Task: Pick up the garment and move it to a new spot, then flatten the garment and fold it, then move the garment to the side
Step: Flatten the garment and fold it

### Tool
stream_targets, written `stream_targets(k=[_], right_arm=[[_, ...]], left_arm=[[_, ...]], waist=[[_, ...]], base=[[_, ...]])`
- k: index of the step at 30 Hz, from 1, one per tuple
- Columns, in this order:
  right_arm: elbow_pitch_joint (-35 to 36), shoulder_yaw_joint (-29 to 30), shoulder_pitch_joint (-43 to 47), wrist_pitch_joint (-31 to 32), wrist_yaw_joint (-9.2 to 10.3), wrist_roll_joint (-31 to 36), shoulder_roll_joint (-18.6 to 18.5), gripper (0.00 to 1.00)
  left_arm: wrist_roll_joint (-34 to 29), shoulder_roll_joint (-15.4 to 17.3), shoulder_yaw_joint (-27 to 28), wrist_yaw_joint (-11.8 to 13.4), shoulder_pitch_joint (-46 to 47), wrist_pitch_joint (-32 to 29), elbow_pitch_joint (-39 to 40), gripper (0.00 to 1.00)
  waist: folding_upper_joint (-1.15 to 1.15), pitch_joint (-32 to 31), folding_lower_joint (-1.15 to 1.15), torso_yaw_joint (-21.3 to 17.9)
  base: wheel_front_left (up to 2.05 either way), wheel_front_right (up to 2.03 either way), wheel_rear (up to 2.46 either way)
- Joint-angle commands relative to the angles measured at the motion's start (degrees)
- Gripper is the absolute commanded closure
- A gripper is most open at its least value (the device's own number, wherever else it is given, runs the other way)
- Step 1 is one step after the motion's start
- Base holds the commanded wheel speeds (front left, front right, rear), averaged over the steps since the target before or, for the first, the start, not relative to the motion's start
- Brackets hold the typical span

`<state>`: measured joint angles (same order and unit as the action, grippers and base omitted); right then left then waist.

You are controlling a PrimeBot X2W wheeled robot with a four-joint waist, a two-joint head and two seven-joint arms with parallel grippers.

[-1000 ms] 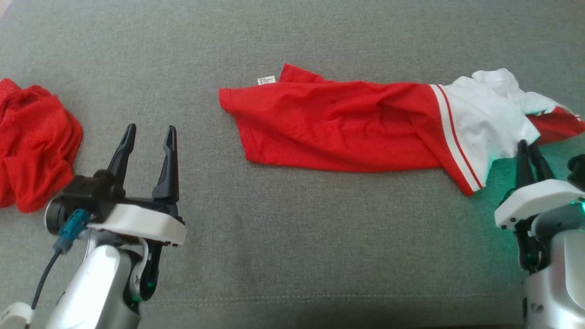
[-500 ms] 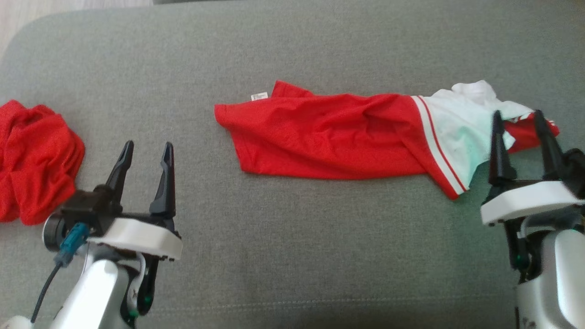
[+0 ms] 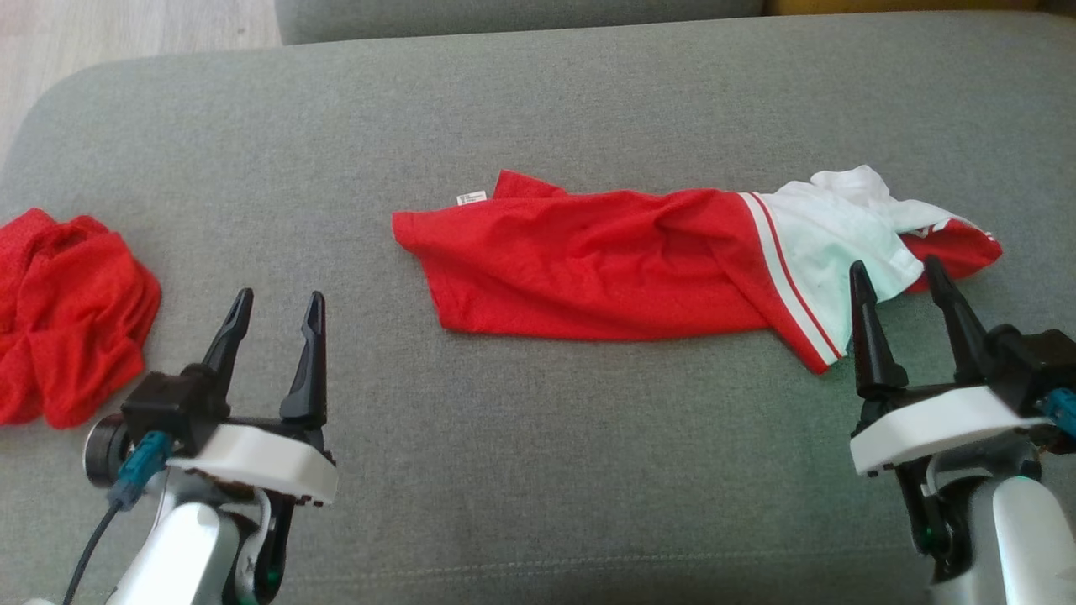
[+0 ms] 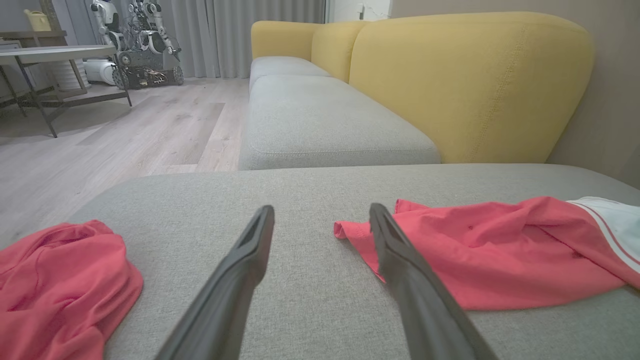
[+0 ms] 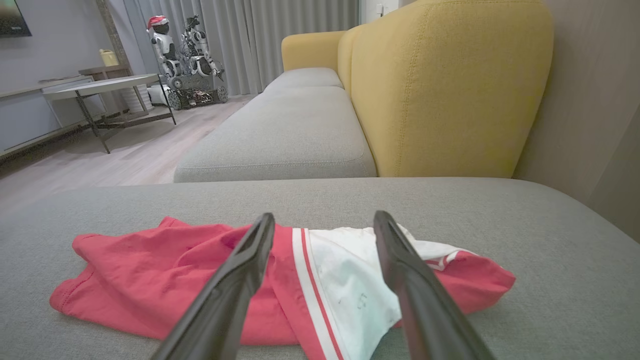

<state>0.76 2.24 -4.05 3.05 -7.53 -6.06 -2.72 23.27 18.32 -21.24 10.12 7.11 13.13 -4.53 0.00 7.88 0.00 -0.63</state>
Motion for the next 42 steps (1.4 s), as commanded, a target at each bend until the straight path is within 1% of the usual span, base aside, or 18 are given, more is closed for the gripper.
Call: stream_targets(k=[1,6,12,16,17,18,22,25,28,31,35,38,40,42], right_arm=[[2.4,-1.5,-1.1,0.3,0.04,-0.5,-0.2,0.00],[2.5,-1.7,-1.1,0.4,0.04,-0.6,-0.2,0.00],[2.9,-1.4,-1.6,0.4,0.04,-0.8,-0.2,0.00],[3.3,-1.2,-2.2,0.4,0.04,-0.9,-0.2,0.00],[3.6,-1.5,-2.9,0.4,0.04,-1.0,-0.2,0.00],[3.7,-1.6,-3.3,0.4,0.04,-1.0,-0.2,0.00],[3.7,-2.6,-4.8,0.2,0.04,-1.3,-0.2,0.00],[3.5,-3.4,-5.9,0.0,0.04,-1.6,-0.2,0.00],[3.0,-4.1,-6.7,-0.4,0.04,-2.0,-0.2,0.00],[2.4,-4.0,-7.0,-0.9,0.04,-2.3,-0.2,0.00],[1.7,-3.8,-7.1,-1.4,0.04,-2.8,-0.2,0.00],[1.3,-3.9,-7.1,-1.6,0.04,-3.1,-0.2,0.00],[1.1,-3.9,-7.2,-1.7,0.04,-3.1,-0.2,0.00],[0.9,-3.8,-7.3,-1.7,0.04,-3.2,-0.2,0.00]], left_arm=[[0.2,1.8,2.3,0.3,1.6,0.0,2.0,0.00],[0.2,2.0,2.1,0.5,1.7,-0.3,2.4,0.00],[0.5,1.8,1.6,0.1,3.1,-1.0,2.6,0.00],[1.1,0.7,0.5,-1.6,8.1,-2.3,1.9,0.00],[1.2,-0.1,-0.4,-2.9,12.2,-3.7,0.5,0.00],[1.4,-0.7,-0.9,-3.5,14.5,-4.4,-0.5,0.00],[2.4,-3.6,-2.8,-6.4,23.8,-7.7,-7.7,0.00],[3.3,-5.5,-3.7,-8.5,30.0,-9.8,-15.9,0.00],[4.5,-6.3,-3.6,-9.8,34.2,-11.8,-24.9,0.00],[5.4,-6.7,-3.2,-10.6,37.0,-13.0,-32.5,0.00],[6.2,-7.3,-2.9,-10.6,38.9,-13.3,-39.8,0.00],[6.8,-7.9,-2.6,-10.5,39.8,-13.5,-44.2,0.00],[7.0,-8.1,-2.6,-10.6,40.1,-13.6,-45.4,0.00],[7.5,-8.6,-2.7,-11.4,40.4,-13.8,-47.2,0.00]], waist=[[0.00,0.0,0.00,0.0],[0.00,0.1,0.00,0.2],[0.00,1.2,0.00,0.5],[0.00,2.9,0.00,0.7],[0.00,4.3,0.00,0.6],[0.00,5.1,0.00,0.5],[0.00,8.1,0.00,-0.7],[0.00,10.2,0.00,-2.1],[0.00,11.7,0.00,-3.6],[0.00,12.6,0.00,-4.6],[0.00,13.2,0.00,-5.1],[0.00,13.4,0.00,-5.2],[0.00,13.4,0.00,-5.2],[0.00,13.2,0.00,-5.3]], base=[[0.00,0.00,0.00],[0.00,0.00,0.00],[0.00,0.00,0.00],[0.00,0.00,0.00],[0.00,0.00,0.00],[0.00,0.00,0.00],[0.00,0.00,0.00],[0.00,0.00,0.00],[0.00,0.00,0.00],[0.00,0.00,0.00],[0.00,0.00,0.00],[0.00,0.00,0.00],[0.00,0.00,0.00],[0.00,0.00,0.00]])
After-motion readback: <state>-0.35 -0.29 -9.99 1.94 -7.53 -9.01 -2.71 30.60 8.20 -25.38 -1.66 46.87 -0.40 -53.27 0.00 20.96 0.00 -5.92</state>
